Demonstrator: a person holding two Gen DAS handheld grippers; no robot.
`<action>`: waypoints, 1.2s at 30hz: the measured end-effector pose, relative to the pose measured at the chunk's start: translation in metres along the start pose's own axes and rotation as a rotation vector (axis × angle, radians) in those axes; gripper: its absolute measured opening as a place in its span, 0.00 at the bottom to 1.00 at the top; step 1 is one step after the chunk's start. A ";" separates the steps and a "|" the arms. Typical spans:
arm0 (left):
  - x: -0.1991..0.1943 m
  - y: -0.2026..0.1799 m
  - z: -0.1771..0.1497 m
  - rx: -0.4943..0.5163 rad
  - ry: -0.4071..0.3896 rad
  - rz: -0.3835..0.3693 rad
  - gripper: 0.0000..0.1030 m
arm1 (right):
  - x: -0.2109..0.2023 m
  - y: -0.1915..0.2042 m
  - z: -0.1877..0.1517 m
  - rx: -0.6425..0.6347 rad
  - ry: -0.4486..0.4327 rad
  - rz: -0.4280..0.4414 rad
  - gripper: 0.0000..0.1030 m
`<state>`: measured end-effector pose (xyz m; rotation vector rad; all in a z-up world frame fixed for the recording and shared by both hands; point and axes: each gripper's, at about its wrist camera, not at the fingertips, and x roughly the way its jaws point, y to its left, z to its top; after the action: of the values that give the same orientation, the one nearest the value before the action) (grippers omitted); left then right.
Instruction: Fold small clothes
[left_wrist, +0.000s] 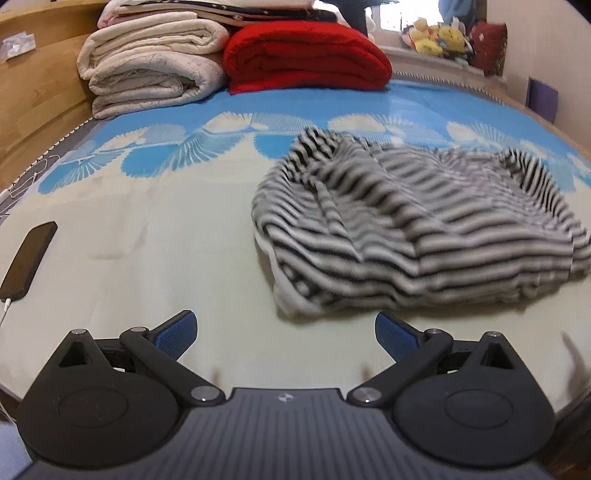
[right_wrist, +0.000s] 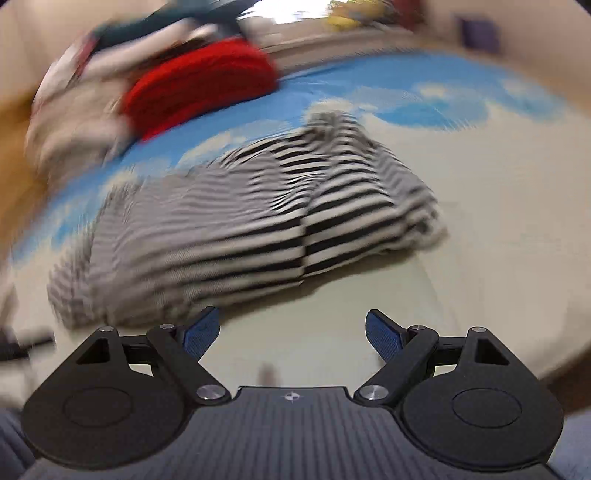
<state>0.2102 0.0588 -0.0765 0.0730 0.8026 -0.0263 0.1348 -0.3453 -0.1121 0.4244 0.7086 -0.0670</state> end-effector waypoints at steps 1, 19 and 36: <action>-0.001 0.005 0.007 -0.015 -0.007 0.006 1.00 | -0.001 -0.014 0.005 0.105 -0.007 0.021 0.84; 0.051 0.068 0.062 -0.235 0.007 0.077 1.00 | 0.090 -0.103 0.047 0.864 -0.078 0.107 0.85; 0.060 0.089 0.055 -0.346 0.091 0.098 1.00 | 0.077 -0.098 0.064 0.806 -0.066 -0.105 0.19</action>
<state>0.2955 0.1439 -0.0767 -0.2148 0.8830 0.2100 0.2133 -0.4537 -0.1535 1.1490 0.6174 -0.4738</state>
